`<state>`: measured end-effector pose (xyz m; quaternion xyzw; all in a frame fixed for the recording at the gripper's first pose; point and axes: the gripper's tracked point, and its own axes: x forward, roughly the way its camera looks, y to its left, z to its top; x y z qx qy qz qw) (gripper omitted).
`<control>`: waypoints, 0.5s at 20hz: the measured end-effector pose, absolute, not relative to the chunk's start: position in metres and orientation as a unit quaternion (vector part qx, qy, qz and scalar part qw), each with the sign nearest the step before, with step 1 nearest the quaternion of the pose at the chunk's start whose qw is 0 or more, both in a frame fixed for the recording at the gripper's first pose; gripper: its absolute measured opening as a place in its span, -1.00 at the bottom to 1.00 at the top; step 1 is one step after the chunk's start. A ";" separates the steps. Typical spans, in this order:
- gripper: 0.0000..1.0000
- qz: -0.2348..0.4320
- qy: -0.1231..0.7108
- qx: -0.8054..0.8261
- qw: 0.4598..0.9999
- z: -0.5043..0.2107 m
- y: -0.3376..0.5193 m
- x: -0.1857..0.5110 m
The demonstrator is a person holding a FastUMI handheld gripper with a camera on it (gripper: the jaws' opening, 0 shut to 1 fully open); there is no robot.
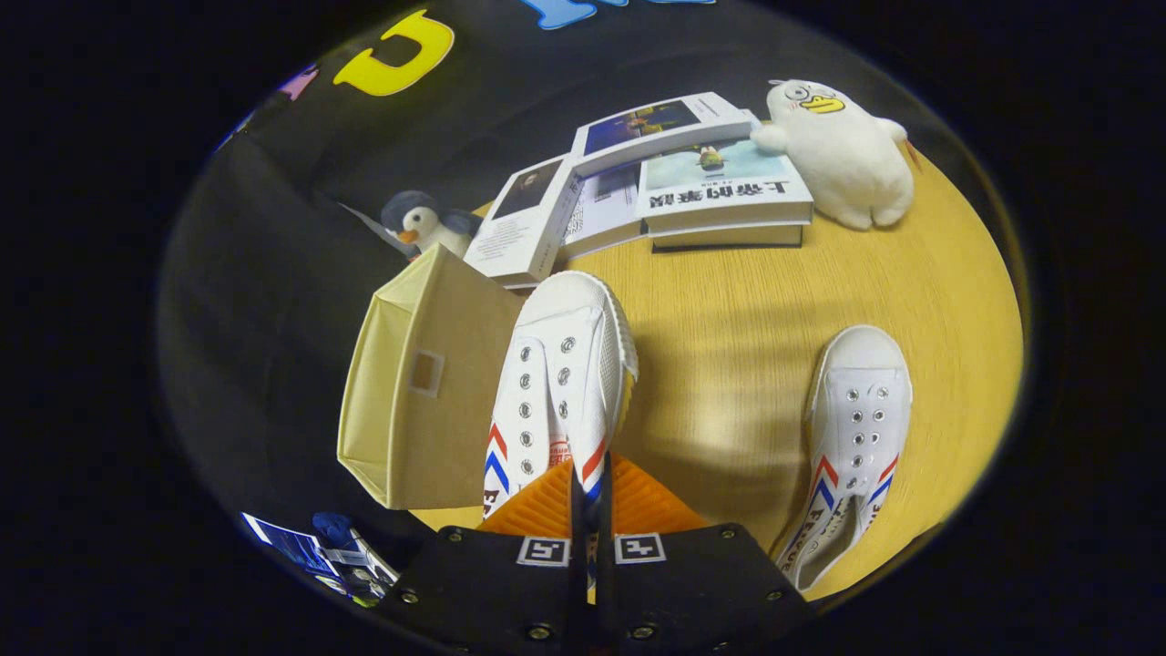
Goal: Open the storage box then place both shoes into the box .Put the left shoe in first, then the right shoe, with the right side of both shoes facing outward in a uniform manner.
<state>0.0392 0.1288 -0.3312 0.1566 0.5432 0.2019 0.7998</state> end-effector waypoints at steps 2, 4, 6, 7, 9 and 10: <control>-0.93 0.205 0.538 0.158 0.802 -0.313 0.135 0.042; -0.93 0.211 0.539 0.165 0.798 -0.296 0.145 0.043; -0.93 0.216 0.539 0.168 0.796 -0.282 0.155 0.045; -0.93 0.220 0.538 0.166 0.796 -0.275 0.161 0.046; -0.93 0.232 0.537 0.163 0.794 -0.263 0.177 0.049; -0.93 0.240 0.536 0.161 0.793 -0.256 0.187 0.051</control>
